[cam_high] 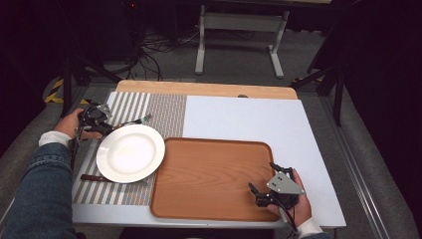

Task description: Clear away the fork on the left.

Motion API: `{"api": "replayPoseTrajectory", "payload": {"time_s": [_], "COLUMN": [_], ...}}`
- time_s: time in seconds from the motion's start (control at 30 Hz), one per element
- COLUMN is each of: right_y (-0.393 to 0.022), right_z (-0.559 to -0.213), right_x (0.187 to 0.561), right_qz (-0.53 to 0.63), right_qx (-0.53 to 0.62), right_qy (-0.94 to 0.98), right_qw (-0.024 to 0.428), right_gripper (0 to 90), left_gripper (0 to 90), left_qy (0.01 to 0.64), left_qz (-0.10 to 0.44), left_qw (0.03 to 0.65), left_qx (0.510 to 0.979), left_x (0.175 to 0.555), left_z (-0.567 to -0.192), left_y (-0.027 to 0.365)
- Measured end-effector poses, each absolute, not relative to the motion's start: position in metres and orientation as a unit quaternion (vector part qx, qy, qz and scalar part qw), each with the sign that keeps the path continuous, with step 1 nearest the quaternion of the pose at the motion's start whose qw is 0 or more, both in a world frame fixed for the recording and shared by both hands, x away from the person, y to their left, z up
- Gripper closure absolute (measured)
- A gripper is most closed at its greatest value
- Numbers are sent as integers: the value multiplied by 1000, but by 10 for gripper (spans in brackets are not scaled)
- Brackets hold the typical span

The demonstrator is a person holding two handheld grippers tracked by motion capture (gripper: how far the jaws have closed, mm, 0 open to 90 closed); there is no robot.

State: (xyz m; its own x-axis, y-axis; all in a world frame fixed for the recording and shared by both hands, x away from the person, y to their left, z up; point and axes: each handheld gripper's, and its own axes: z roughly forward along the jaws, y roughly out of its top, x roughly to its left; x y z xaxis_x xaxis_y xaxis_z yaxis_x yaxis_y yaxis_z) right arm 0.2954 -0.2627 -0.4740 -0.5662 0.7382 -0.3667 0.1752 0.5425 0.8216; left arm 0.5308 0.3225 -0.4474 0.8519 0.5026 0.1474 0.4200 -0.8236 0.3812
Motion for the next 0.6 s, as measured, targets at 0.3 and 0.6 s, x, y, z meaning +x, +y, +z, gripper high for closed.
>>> {"api": "replayPoseTrajectory", "payload": {"time_s": [0.3,0.6], "right_y": [-262,-265], "right_z": [-473,-469], "right_x": [296,295], "right_qz": [385,395], "right_qx": [284,285], "right_qy": [796,788], "right_qw": [370,377], "right_gripper": [73,73], "left_gripper": [761,761], "left_qy": [262,260], "left_qz": [215,258], "left_qw": [214,249], "left_qx": [916,897], "left_x": [519,500], "left_z": [-436,-418], "left_y": [322,316]}}
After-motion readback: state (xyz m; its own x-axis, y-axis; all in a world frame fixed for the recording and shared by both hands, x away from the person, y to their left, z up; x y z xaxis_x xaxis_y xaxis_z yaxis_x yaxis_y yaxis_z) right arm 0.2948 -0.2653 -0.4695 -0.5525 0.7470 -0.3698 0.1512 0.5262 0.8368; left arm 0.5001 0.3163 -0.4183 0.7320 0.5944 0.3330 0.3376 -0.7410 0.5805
